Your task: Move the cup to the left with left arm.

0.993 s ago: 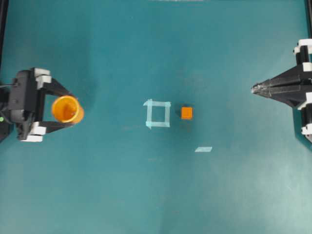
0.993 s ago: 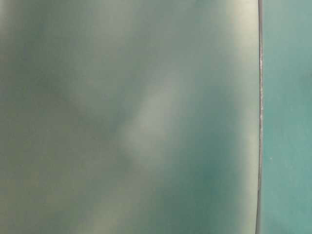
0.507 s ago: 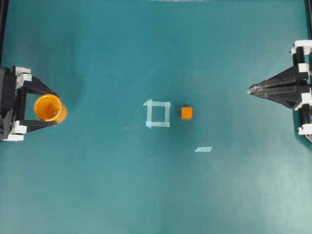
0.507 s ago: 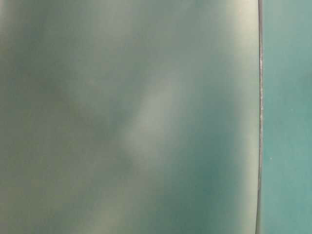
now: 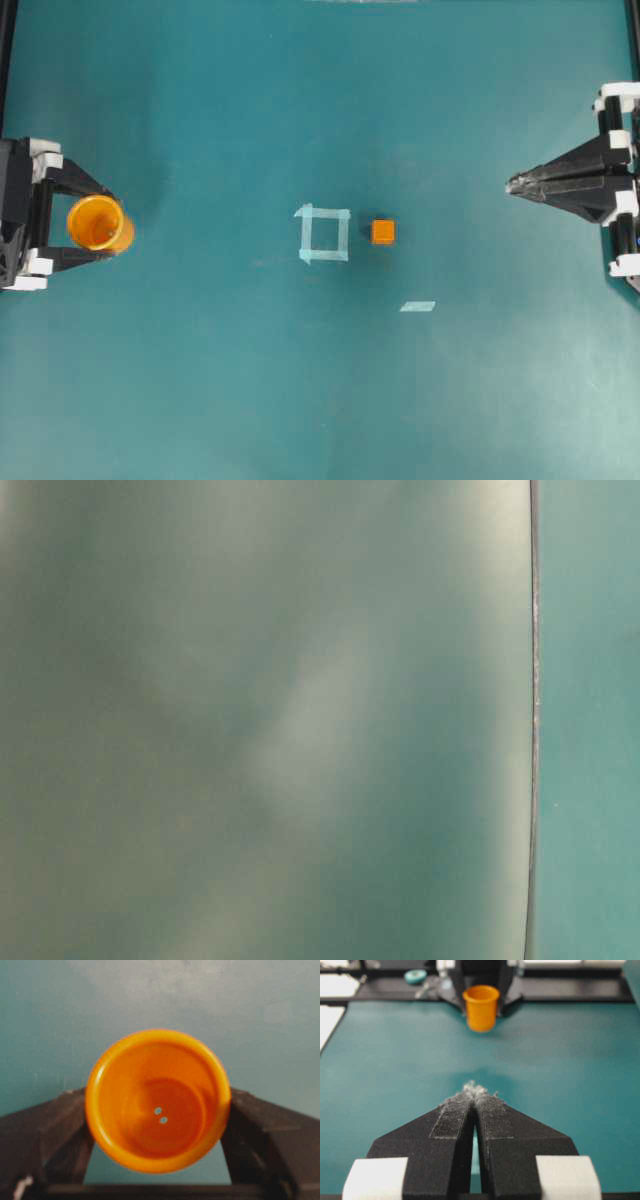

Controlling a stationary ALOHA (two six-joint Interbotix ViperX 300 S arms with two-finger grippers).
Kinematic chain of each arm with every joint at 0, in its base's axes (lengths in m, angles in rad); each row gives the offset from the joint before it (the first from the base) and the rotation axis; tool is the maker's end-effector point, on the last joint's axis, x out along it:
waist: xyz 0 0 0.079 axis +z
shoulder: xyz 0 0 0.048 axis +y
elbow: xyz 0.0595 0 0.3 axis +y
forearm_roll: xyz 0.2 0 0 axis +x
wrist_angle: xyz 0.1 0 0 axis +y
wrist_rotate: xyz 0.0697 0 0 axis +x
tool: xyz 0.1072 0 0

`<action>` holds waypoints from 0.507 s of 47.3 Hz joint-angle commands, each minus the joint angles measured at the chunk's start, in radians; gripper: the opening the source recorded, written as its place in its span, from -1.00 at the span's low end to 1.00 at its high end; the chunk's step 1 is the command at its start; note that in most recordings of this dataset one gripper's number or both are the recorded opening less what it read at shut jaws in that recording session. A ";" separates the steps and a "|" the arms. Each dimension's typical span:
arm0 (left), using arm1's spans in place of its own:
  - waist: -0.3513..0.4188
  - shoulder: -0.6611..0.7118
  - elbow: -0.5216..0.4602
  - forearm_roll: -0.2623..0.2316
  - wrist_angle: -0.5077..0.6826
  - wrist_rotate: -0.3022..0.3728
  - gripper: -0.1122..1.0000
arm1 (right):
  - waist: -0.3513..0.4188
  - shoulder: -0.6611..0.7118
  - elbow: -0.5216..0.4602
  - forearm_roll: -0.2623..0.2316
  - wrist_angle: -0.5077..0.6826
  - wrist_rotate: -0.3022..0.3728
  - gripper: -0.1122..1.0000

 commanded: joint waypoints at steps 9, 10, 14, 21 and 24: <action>-0.025 0.003 -0.006 0.005 -0.006 0.008 0.51 | -0.002 0.005 -0.034 0.003 -0.008 0.002 -0.81; -0.026 0.003 -0.006 0.005 -0.006 0.008 0.51 | -0.002 0.005 -0.034 0.003 -0.008 0.002 -0.81; -0.035 0.002 -0.006 0.006 -0.002 0.015 0.51 | -0.003 0.005 -0.034 0.006 -0.008 0.002 -0.81; -0.058 0.002 -0.006 0.005 0.008 0.026 0.51 | -0.003 0.005 -0.034 0.008 -0.006 0.002 -0.81; -0.064 0.002 -0.006 0.005 0.009 0.026 0.51 | -0.003 0.005 -0.034 0.008 -0.006 0.002 -0.81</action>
